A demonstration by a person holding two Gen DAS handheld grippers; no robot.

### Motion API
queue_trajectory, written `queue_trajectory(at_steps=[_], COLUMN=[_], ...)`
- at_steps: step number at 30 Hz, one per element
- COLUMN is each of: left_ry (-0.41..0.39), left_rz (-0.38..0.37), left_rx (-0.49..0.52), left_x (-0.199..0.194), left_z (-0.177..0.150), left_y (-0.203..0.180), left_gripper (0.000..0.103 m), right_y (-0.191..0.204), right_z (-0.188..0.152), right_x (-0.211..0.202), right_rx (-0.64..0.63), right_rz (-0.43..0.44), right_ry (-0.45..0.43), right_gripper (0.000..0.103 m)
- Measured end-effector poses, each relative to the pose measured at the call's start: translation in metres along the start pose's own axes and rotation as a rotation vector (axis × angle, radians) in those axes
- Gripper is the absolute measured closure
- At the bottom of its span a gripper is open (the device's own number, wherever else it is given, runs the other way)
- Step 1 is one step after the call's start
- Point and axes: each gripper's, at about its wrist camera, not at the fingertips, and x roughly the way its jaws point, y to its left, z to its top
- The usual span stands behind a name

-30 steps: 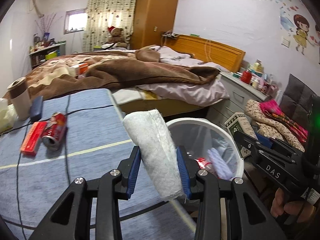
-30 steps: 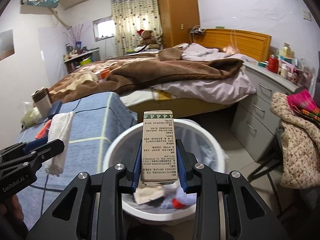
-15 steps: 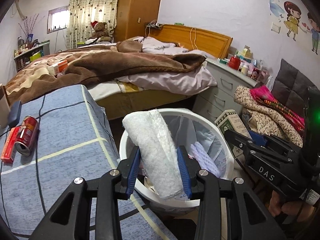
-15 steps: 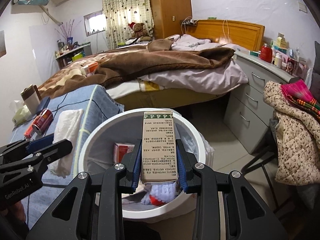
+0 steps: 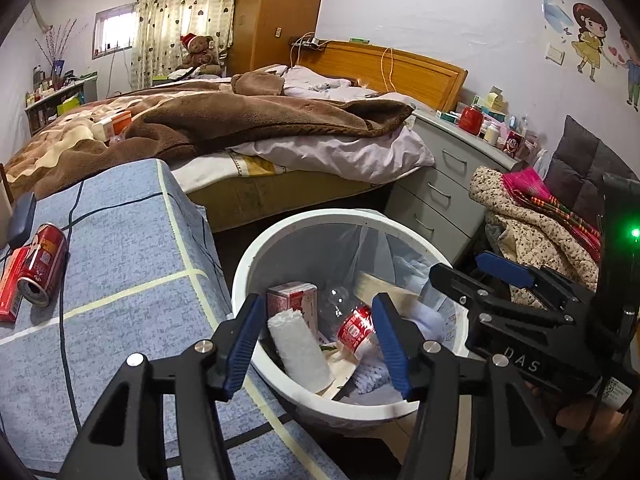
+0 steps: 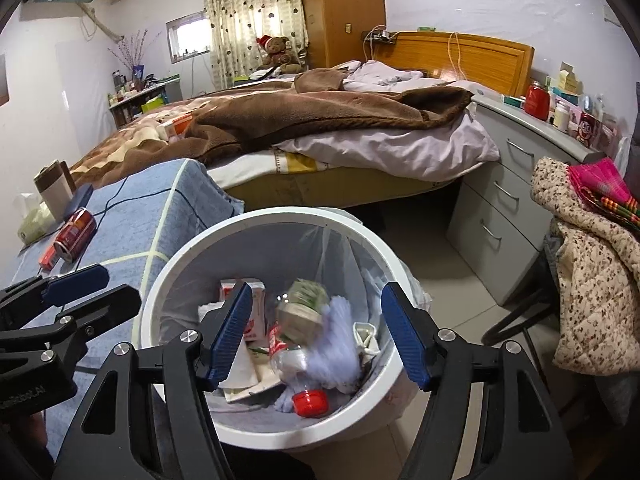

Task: Collect trash
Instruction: 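Open the left tool while the right tool opens, dropping both items into the bin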

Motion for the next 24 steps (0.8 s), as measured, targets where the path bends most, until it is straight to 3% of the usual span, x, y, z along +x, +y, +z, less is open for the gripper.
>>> queue_trajectory(at_steps=[24], left_ry=[-0.054], left_rz=[0.04], left_rx=[-0.031], left_x=[-0.037], left_z=[-0.004], left_y=[0.018], left_gripper=[0.043], right_y=[0.014], right_z=[0.006], right_x=[-0.021], right_rx=[0.01], right_rz=[0.001], right_ry=[-0.075], right_gripper=[0.034])
